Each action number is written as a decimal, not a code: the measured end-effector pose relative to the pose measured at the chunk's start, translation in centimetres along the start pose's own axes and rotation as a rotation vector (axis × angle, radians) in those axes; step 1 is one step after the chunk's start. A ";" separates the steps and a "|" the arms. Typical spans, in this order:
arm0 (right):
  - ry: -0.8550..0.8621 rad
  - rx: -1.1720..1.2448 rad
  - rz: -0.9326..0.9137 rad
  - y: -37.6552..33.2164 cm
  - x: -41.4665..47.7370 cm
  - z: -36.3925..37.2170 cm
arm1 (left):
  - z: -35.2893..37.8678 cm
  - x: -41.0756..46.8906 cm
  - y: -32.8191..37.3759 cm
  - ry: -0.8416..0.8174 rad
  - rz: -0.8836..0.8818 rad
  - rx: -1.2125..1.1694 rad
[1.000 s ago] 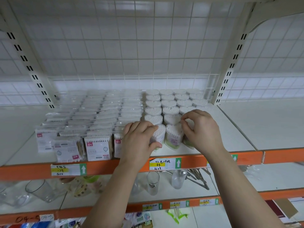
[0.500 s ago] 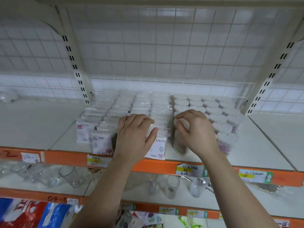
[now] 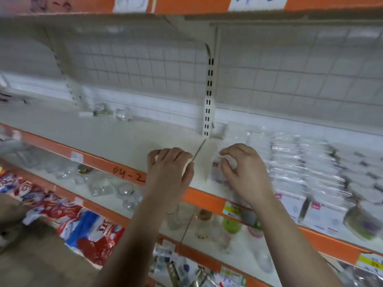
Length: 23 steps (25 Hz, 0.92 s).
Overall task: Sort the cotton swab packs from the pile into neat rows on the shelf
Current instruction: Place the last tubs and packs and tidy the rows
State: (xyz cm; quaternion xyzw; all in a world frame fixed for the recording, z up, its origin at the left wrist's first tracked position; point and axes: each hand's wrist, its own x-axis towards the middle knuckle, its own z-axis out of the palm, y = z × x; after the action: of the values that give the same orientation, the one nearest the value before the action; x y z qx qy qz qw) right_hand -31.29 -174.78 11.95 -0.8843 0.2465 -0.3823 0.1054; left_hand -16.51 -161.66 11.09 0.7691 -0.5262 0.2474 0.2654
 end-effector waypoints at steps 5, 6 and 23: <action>-0.004 0.097 -0.031 -9.1 3.9 9.1 | -3.8 -1.1 -11.4 -0.051 -0.062 0.044; -0.013 0.118 -0.027 -10.2 4.3 10.5 | -4.3 -1.3 -13.0 -0.062 -0.066 0.045; -0.218 0.195 -0.043 -22.4 16.0 31.6 | -4.9 -0.7 -37.1 -0.098 -0.234 0.092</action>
State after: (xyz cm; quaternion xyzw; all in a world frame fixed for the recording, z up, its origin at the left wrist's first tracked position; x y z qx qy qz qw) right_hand 9.01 -163.92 8.69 -0.9112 0.1761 -0.3084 0.2086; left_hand 17.67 -146.62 8.74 0.8476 -0.4335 0.2008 0.2311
